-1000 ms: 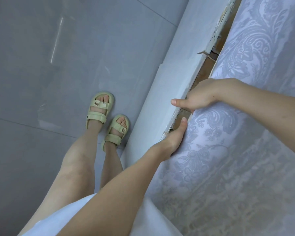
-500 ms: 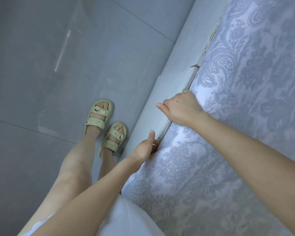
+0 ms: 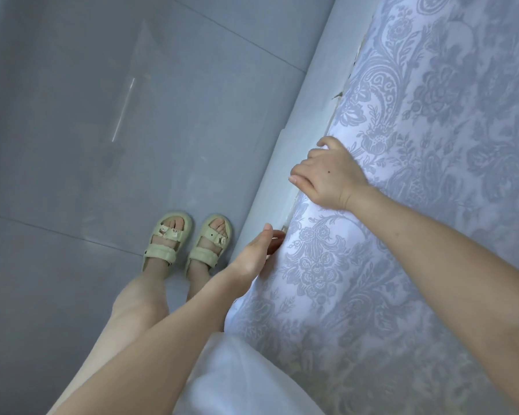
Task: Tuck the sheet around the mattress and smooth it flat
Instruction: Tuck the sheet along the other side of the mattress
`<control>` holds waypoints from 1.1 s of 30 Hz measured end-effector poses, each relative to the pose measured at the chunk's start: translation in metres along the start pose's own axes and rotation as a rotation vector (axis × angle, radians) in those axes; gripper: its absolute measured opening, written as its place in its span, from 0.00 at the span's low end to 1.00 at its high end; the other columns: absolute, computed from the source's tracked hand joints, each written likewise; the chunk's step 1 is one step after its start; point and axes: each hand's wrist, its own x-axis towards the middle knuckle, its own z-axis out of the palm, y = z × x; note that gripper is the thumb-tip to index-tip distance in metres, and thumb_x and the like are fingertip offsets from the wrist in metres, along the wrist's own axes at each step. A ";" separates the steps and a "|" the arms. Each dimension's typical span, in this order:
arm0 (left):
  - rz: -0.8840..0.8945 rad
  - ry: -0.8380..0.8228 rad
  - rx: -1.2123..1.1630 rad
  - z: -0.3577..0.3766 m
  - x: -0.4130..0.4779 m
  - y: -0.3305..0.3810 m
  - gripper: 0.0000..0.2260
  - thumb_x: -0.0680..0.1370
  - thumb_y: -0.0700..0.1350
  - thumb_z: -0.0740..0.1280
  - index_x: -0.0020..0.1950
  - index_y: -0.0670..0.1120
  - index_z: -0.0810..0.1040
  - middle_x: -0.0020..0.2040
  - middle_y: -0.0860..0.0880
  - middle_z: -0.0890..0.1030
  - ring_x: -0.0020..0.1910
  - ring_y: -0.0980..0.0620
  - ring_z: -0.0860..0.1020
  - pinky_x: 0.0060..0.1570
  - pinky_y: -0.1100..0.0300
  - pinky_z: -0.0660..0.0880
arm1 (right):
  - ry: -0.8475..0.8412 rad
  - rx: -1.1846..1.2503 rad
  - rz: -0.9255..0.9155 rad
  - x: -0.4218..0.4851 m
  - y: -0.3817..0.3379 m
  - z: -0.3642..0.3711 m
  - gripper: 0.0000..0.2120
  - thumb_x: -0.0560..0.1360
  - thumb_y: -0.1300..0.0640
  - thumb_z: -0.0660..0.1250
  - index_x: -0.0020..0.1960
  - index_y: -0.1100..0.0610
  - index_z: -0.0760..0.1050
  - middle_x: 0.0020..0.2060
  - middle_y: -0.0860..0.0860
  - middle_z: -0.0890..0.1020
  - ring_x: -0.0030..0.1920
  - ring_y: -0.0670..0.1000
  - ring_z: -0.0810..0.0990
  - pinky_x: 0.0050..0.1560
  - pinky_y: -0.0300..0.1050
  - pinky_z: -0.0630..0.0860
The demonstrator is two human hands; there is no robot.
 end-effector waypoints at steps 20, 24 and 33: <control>0.021 0.092 0.102 -0.061 -0.072 -0.154 0.19 0.82 0.56 0.49 0.51 0.54 0.78 0.62 0.50 0.76 0.60 0.53 0.72 0.58 0.61 0.64 | -0.803 0.154 0.146 -0.040 -0.177 -0.024 0.29 0.80 0.39 0.41 0.44 0.51 0.77 0.43 0.50 0.81 0.58 0.54 0.75 0.65 0.48 0.60; 0.040 0.094 0.080 -0.057 -0.078 -0.179 0.19 0.82 0.56 0.49 0.57 0.53 0.78 0.60 0.50 0.77 0.58 0.53 0.74 0.64 0.57 0.67 | -0.906 0.107 0.180 -0.036 -0.195 -0.008 0.32 0.79 0.36 0.40 0.52 0.54 0.77 0.57 0.56 0.79 0.61 0.58 0.74 0.56 0.48 0.68; 0.311 0.113 -0.272 -0.041 -0.105 -0.174 0.17 0.83 0.46 0.52 0.56 0.43 0.79 0.55 0.52 0.80 0.54 0.57 0.77 0.61 0.60 0.72 | -1.142 -0.029 0.200 -0.046 -0.201 -0.008 0.36 0.78 0.34 0.40 0.57 0.56 0.78 0.63 0.57 0.76 0.62 0.57 0.73 0.60 0.49 0.68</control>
